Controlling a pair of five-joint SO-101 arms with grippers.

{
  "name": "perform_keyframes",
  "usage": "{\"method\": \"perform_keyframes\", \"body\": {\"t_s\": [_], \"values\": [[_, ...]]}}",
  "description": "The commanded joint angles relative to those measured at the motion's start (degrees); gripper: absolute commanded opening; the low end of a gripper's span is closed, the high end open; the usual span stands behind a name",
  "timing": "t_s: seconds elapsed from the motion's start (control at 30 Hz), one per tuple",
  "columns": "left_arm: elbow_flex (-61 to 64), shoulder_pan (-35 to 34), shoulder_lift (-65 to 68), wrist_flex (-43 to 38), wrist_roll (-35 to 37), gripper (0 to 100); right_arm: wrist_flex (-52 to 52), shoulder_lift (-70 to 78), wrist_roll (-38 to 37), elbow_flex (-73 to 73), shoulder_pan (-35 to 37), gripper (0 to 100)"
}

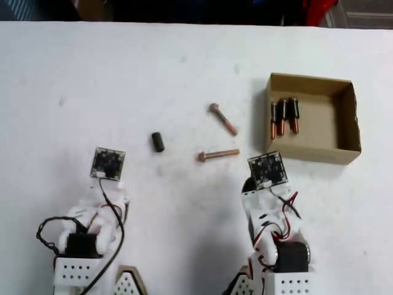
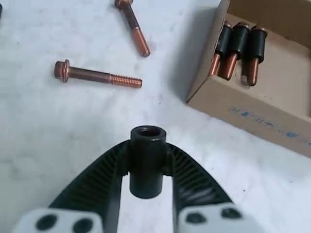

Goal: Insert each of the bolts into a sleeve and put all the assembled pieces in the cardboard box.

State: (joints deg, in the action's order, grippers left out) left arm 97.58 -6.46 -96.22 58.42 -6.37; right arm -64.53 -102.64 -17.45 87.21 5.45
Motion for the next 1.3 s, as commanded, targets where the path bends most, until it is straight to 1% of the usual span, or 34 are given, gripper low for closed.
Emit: {"method": "perform_keyframes", "body": {"t_s": [0.0,0.07,0.17,0.47,0.53,0.6,0.63,0.93,1.13,1.27], "values": [[-2.81,-3.56,-0.75,-2.46,-4.48,2,-0.13,-0.48,0.62,0.79,-0.04,1.8],[-2.81,-3.82,-0.75,-2.37,-7.82,2,-0.13,-0.48,0.62,1.41,0.04,1.8],[-2.81,-3.74,-0.75,-2.29,-10.73,2,-0.13,-0.48,0.62,2.55,0.04,1.8],[-6.51,-3.65,-0.48,-1.85,-11.6,2,1.01,-0.48,0.62,6.86,-0.4,1.8],[-7.38,-3.47,-0.48,-1.14,-14.42,2,1.1,-0.48,0.62,7.82,-0.22,1.8],[-9.05,-2.15,-0.4,1.14,-18.29,2,1.1,-0.48,0.53,8.18,-0.4,1.8],[-10.2,-1.45,-0.4,2.46,-19.08,2,1.01,-0.48,0.53,8.18,-0.4,1.7],[-20.31,1.98,-0.4,9.05,-19.6,2,1.1,-0.48,0.35,9.67,-0.4,1.8],[-23.91,1.98,-0.31,9.76,-19.78,2,1.01,-0.48,0.53,9.67,-0.4,1.7],[-28.31,1.98,4.35,12.13,-22.07,2,0.84,-0.48,0.53,9.67,-0.4,1.7]]}}
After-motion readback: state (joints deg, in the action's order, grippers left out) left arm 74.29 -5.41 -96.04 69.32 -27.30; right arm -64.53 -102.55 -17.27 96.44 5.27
